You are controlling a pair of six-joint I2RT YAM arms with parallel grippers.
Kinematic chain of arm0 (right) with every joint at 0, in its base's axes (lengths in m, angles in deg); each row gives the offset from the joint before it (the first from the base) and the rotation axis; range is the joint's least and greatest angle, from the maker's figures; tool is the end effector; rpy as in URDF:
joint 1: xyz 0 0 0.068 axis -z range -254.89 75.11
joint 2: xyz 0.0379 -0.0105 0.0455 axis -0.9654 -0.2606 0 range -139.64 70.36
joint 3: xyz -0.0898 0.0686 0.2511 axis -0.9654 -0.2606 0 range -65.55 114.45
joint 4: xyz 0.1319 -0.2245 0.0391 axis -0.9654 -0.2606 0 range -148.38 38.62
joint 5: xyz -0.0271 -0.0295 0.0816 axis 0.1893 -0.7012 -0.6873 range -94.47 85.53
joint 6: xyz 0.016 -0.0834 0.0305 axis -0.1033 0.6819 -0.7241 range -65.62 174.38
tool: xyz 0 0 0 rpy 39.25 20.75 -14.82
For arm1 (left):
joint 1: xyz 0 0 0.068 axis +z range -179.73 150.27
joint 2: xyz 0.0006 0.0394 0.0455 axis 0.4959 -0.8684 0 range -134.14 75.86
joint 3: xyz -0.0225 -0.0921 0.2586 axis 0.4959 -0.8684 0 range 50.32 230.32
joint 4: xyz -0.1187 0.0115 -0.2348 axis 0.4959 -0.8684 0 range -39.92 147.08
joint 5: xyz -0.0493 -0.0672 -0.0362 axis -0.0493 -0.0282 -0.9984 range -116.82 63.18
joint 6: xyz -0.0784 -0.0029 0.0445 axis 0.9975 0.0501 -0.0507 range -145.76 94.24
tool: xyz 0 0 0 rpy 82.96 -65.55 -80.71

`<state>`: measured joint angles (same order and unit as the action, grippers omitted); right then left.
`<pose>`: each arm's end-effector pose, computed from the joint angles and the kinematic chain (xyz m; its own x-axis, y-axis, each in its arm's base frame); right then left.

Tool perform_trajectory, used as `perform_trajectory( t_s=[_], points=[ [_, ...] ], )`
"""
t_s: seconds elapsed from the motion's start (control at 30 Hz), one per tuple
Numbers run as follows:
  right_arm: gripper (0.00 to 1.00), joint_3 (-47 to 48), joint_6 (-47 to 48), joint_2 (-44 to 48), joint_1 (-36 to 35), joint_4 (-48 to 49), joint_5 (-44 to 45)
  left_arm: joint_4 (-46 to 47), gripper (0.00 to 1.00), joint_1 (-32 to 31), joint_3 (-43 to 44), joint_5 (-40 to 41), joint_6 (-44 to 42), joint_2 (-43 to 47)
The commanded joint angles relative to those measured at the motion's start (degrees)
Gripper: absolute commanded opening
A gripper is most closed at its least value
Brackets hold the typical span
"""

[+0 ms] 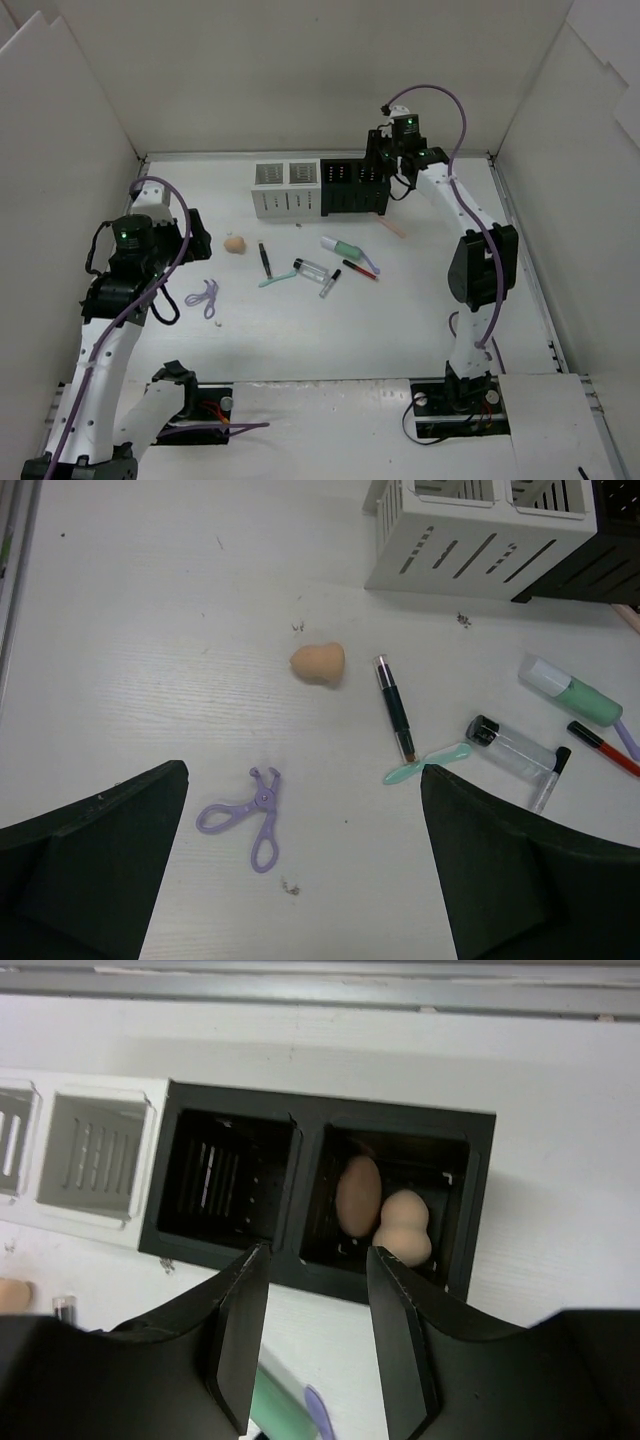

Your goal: Organize the makeup

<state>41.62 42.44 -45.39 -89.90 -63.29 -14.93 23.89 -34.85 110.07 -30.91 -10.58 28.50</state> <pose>0.5106 0.1520 0.3225 -0.4174 0.0988 -0.9034 -0.3400 0.9049 0.2560 0.2107 -0.0246 0.3664 -0.3821 -0.2279 -0.8956 0.0575 0.9614 -0.2692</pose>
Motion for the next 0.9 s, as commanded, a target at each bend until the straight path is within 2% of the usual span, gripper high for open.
perform_trajectory(
  t_s=[0.0, 0.13, 0.23, 0.37, 0.6, 0.7, 0.87],
  points=[
    [0.41, -4.7, 1.3, 9.3, -1.2, 3.0, 2.8, 2.6, 0.97, 0.4, 1.8, -0.4, -0.2, -3.7],
    [0.42, -13.0, 2.7, 19.6, -3.4, 3.8, 6.5, 1.9, 0.89, 0.4, 3.4, -1.0, 0.4, -10.9],
    [0.46, -22.4, 2.7, 27.1, -4.2, 4.4, 6.6, -0.6, 0.84, 0.4, 7.3, -2.2, 1.2, -22.1],
    [0.49, -31.3, 2.2, 36.4, -4.9, 4.9, 5.8, -1.1, 0.77, 0.4, 12.4, -5.7, 4.0, -30.7],
    [0.54, -45.2, 1.1, 53.8, -5.3, 5.0, 6.2, 5.7, 0.69, 2.3, 12.5, -8.3, 11.8, -39.8],
    [0.55, -49.9, 1.0, 59.6, -5.5, 5.0, 6.9, 8.7, 0.61, 3.6, 11.6, -8.5, 15.3, -42.6],
    [0.56, -55.1, 0.3, 65.5, -5.6, 4.7, 7.4, 13.3, 0.56, 5.4, 9.3, -8.2, 19.9, -46.8]
  ],
)
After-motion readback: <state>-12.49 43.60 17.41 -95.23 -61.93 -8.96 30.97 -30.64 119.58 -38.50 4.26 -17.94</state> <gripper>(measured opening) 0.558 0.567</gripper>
